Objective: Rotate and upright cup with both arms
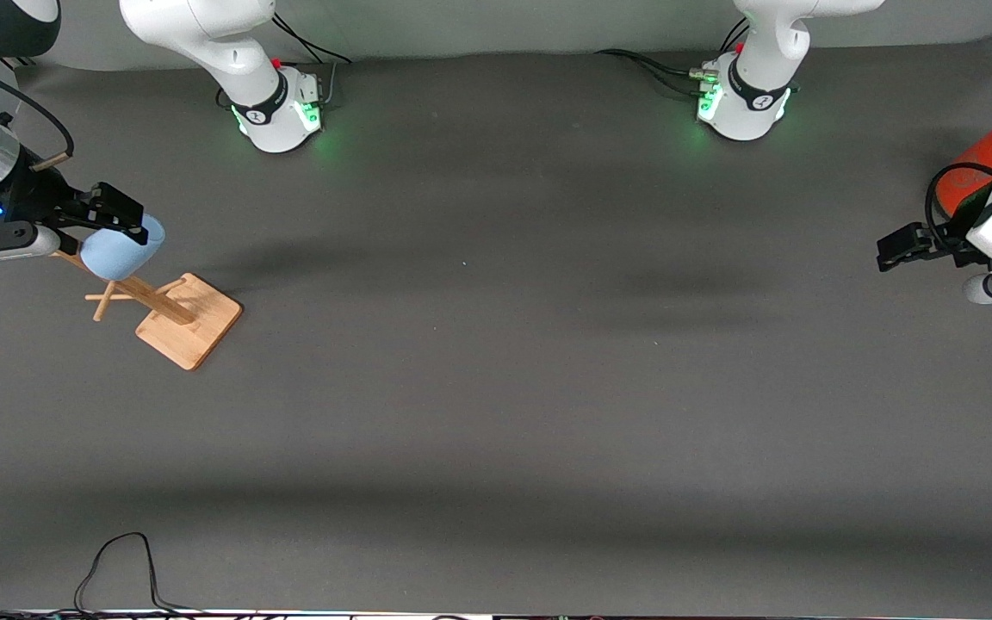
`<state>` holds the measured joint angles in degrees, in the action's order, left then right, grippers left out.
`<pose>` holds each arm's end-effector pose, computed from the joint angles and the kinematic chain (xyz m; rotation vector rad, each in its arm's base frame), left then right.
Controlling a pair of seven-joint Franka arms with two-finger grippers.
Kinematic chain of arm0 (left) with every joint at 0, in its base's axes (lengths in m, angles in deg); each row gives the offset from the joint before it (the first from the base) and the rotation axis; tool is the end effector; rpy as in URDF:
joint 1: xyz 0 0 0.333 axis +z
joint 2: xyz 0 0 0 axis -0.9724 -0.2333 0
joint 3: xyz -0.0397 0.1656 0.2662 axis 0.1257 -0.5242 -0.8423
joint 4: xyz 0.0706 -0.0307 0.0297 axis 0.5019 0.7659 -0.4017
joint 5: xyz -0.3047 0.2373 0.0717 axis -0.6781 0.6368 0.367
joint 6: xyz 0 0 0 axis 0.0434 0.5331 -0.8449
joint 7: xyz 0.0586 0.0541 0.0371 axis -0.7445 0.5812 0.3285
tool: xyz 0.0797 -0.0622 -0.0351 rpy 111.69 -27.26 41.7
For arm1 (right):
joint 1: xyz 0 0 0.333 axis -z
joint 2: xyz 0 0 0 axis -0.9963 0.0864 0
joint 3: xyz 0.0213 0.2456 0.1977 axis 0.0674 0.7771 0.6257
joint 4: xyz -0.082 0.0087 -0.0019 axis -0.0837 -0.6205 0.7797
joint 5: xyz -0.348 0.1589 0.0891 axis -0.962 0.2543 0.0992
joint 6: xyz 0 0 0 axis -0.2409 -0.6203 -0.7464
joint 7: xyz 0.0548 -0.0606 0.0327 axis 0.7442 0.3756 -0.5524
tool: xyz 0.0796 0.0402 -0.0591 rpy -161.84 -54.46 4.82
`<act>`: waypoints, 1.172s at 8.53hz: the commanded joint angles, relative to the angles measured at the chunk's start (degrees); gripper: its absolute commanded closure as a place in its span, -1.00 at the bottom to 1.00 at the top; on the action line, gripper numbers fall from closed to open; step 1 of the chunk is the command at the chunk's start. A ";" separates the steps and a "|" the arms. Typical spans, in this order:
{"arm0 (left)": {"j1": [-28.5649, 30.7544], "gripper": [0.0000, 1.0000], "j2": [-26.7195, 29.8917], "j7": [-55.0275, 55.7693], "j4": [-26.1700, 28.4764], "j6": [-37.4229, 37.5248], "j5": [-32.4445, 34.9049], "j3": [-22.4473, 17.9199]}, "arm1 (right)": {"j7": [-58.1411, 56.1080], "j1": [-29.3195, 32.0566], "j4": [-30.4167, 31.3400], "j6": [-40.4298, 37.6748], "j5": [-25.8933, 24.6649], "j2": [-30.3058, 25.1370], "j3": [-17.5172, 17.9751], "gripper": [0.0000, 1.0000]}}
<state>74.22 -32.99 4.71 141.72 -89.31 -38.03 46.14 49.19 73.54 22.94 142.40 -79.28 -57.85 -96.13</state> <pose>0.5570 0.0004 0.5582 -3.1087 -0.0490 0.1097 0.5225 0.0308 0.5965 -3.1133 -0.1493 0.0089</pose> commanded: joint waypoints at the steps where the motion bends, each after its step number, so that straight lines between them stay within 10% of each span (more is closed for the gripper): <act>1: -0.09 -1.00 0.54 0.30 0.16 0.00 0.36 0.02 | 0.42 -0.10 -1.77 -0.48 1.41 1.30 -0.34 -1.00; 10: 0.18 -1.00 0.81 1.18 -0.10 0.17 0.01 -0.07 | 13.38 0.33 -6.48 -8.34 2.19 1.04 -2.01 -1.00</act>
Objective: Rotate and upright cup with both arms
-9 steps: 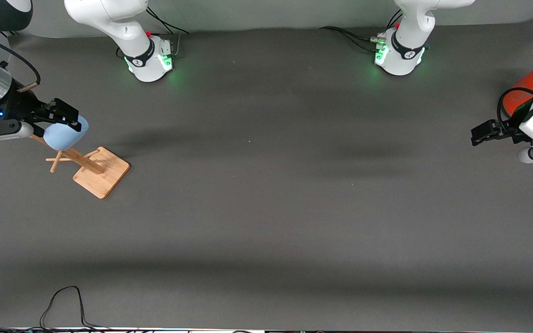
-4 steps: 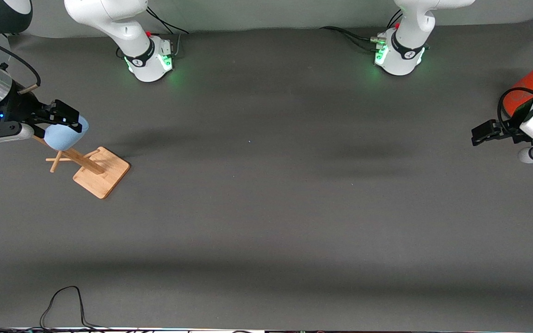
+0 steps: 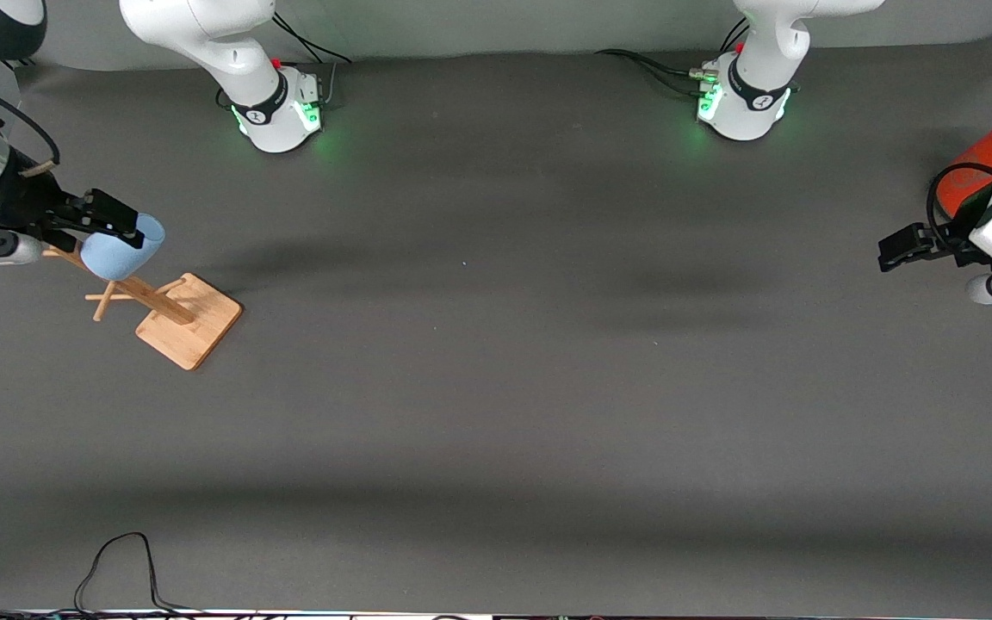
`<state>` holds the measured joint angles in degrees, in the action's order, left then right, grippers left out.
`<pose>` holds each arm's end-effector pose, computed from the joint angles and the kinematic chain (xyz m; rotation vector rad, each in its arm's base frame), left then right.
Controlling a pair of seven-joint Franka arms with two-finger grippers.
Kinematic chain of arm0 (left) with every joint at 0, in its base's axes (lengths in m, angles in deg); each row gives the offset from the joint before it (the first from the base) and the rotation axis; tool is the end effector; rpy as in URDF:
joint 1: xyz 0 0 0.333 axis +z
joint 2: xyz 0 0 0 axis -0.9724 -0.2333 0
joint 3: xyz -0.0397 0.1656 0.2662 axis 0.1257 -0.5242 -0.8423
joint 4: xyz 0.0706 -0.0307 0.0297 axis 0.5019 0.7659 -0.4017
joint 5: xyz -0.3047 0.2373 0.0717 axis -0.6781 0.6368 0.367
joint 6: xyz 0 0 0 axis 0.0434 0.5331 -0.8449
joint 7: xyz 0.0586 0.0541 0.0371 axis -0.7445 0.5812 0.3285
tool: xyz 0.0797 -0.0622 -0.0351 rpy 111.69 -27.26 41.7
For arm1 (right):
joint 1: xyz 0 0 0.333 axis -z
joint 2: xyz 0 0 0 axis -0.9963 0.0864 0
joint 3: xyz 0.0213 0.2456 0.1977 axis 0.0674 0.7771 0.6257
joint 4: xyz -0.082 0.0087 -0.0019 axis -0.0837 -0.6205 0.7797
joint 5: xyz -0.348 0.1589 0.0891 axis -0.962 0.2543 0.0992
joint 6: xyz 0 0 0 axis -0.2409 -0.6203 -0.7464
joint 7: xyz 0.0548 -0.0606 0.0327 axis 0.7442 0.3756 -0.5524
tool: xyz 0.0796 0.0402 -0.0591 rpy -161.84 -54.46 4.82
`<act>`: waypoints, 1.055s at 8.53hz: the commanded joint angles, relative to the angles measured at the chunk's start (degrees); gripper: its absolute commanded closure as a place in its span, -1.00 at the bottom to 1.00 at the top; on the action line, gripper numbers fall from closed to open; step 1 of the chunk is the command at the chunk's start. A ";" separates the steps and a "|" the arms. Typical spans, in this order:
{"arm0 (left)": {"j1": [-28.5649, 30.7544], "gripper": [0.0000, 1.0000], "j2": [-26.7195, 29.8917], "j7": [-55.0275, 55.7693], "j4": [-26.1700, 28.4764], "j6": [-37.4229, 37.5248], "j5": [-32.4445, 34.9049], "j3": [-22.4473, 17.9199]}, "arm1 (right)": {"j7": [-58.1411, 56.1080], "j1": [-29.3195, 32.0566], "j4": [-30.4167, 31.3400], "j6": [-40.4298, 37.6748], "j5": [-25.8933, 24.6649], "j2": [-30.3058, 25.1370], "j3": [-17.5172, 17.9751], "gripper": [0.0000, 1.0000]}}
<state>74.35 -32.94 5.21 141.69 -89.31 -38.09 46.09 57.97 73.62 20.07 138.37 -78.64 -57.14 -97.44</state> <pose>0.5568 0.0021 0.5589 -3.1094 -0.0677 0.1075 0.5215 0.0189 0.6077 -3.1050 0.1263 0.0638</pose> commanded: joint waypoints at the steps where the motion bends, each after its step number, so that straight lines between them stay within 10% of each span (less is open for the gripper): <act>1: -0.03 -1.00 0.68 0.77 -0.07 0.09 0.16 -0.02 | 13.34 0.08 -5.48 -8.27 1.73 0.60 -1.23 -1.00; 6: -0.12 -1.00 1.38 0.95 0.02 0.79 0.25 0.07 | 32.33 0.69 -16.12 -25.52 10.96 6.39 -12.56 -1.00; 9: -0.12 -1.00 1.64 0.95 0.02 1.14 0.69 0.33 | 35.58 0.78 -14.55 -25.71 10.69 10.69 -13.19 -1.00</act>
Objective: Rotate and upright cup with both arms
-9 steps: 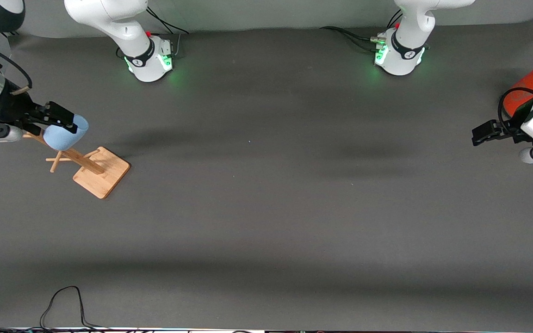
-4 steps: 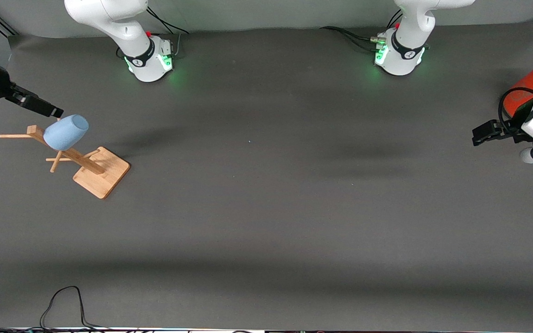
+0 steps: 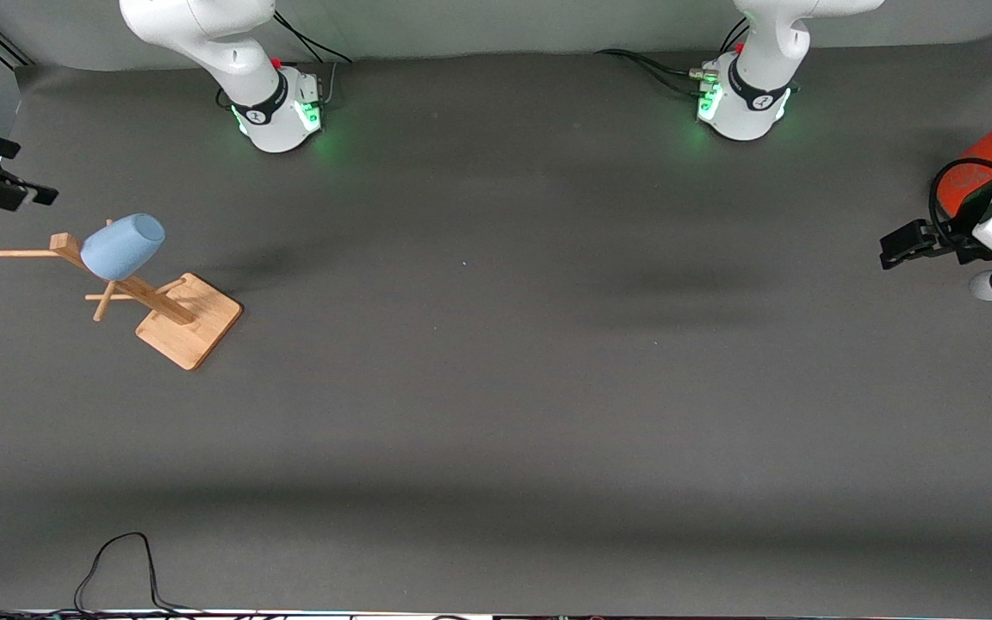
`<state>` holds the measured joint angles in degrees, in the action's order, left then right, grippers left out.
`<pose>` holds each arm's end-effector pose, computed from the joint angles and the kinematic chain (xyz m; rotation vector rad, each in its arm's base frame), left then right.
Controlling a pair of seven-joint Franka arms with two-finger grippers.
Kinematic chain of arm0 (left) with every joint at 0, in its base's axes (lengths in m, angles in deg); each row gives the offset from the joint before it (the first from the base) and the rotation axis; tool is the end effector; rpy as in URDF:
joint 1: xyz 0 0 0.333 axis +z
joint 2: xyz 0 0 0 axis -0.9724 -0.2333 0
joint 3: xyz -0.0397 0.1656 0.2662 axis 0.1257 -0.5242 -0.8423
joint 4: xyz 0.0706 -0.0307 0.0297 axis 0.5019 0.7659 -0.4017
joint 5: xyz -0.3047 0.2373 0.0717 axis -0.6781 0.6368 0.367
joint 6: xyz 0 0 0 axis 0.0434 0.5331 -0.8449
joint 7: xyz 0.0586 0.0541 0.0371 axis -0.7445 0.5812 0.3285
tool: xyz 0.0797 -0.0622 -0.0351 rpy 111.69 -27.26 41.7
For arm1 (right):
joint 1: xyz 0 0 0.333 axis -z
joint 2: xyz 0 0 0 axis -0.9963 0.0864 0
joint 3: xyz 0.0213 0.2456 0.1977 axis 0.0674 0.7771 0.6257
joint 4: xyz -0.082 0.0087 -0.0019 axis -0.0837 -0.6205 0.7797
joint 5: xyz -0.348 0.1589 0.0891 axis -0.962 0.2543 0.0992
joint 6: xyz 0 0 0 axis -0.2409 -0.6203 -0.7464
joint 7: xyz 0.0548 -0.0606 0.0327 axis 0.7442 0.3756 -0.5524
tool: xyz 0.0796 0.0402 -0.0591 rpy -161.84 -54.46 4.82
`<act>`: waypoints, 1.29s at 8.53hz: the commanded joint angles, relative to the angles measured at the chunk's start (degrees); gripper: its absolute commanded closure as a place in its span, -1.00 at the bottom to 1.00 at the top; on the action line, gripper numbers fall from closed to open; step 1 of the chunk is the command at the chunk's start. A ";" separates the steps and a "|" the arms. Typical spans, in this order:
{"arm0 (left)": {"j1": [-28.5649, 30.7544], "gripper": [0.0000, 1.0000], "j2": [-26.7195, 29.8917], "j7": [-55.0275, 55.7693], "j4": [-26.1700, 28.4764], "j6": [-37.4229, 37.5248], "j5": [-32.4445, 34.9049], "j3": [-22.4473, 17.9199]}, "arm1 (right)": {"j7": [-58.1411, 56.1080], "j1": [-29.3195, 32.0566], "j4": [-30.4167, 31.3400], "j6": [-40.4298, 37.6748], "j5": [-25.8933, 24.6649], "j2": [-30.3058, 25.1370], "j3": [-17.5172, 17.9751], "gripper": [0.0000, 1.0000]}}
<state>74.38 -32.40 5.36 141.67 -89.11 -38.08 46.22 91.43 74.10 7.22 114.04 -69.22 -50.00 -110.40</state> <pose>0.5543 0.0012 0.5640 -3.1098 -0.0693 0.0976 0.5085 -0.0729 0.6197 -2.7343 1.2521 0.5963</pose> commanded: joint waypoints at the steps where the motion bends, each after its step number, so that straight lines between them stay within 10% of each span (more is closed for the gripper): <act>1: -0.07 -1.00 1.02 0.71 0.12 0.86 0.77 0.20 | 1.86 0.30 -1.61 -1.47 1.36 5.39 -0.57 -1.00; 11: -0.42 -1.00 0.58 0.27 0.64 1.30 0.85 0.38 | 2.82 1.97 13.32 9.77 6.02 7.61 -2.86 -1.00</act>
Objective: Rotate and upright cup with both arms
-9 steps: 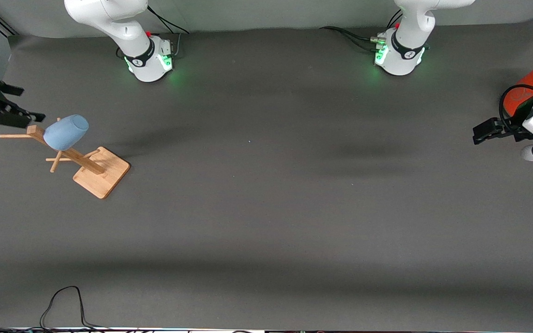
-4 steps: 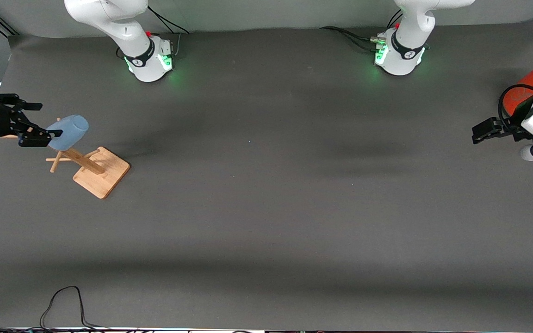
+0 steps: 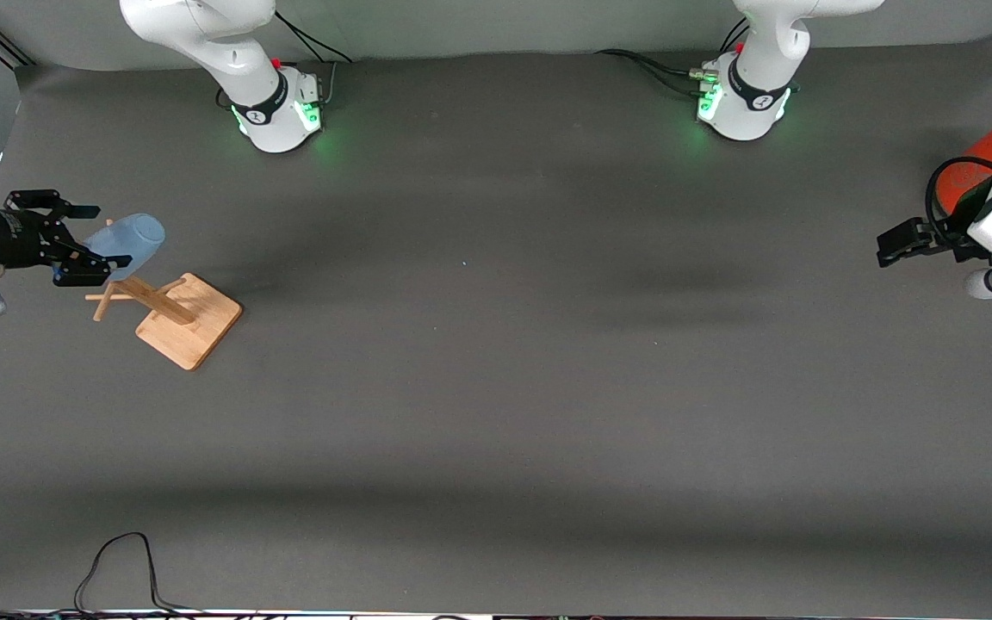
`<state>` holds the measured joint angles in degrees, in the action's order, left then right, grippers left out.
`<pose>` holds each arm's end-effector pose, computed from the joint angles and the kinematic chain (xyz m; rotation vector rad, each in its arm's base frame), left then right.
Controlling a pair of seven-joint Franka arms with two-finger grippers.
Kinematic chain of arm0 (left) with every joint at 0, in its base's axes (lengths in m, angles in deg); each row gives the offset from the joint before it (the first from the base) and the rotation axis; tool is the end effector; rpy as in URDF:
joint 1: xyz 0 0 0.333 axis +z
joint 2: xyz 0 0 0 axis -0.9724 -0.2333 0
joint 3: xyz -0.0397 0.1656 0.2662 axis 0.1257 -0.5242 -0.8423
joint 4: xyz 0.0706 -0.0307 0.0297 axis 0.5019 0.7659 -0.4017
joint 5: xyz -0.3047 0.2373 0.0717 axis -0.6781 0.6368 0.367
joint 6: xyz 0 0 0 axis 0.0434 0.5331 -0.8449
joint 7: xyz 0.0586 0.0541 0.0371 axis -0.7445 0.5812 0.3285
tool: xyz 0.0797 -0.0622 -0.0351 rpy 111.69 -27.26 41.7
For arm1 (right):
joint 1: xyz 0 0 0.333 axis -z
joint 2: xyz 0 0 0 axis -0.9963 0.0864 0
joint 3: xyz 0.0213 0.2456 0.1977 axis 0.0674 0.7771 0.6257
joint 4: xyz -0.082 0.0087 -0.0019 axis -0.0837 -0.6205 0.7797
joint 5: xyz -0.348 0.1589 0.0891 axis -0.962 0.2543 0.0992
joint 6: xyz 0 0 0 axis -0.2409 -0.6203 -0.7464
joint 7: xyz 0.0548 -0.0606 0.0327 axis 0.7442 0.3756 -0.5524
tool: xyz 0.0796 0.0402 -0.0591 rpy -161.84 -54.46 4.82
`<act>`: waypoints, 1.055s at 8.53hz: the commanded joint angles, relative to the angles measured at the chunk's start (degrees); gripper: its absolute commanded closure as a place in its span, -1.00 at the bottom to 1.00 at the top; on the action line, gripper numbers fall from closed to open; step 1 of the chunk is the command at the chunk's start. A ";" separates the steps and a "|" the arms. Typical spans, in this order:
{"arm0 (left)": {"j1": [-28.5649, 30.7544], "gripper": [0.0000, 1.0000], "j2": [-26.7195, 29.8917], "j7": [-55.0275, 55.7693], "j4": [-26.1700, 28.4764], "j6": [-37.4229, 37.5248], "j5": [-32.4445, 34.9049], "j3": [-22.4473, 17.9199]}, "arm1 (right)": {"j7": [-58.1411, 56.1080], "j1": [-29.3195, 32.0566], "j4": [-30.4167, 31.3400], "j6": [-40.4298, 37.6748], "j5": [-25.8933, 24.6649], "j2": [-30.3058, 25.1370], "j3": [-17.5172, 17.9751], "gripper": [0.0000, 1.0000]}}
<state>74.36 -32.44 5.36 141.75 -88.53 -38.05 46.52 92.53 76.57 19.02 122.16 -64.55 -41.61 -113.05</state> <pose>0.5532 -0.0018 0.5622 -3.1082 -0.0607 0.1164 0.5317 -0.1077 0.4667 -2.5603 1.4428 0.8832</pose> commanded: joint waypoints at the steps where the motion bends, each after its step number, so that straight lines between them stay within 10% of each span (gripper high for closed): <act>1: -0.66 -1.00 0.26 0.18 1.61 -0.15 0.91 -0.01 | 1.71 -0.49 2.84 2.53 2.74 -0.95 -0.21 -1.00; 7: 1.26 -1.00 1.58 0.53 -1.72 0.36 -1.02 -0.62 | 1.80 -0.67 9.08 7.53 3.28 -1.74 -0.21 -1.00; 9: 0.93 -1.00 0.61 1.93 -1.46 0.46 -2.69 -0.54 | 1.80 -0.67 9.18 7.63 3.28 -1.83 -0.21 -0.41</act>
<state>75.49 -31.46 5.74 140.33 -88.70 -39.81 45.93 92.87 76.45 26.71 128.50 -62.45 -41.76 -113.04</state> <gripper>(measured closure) 0.000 0.070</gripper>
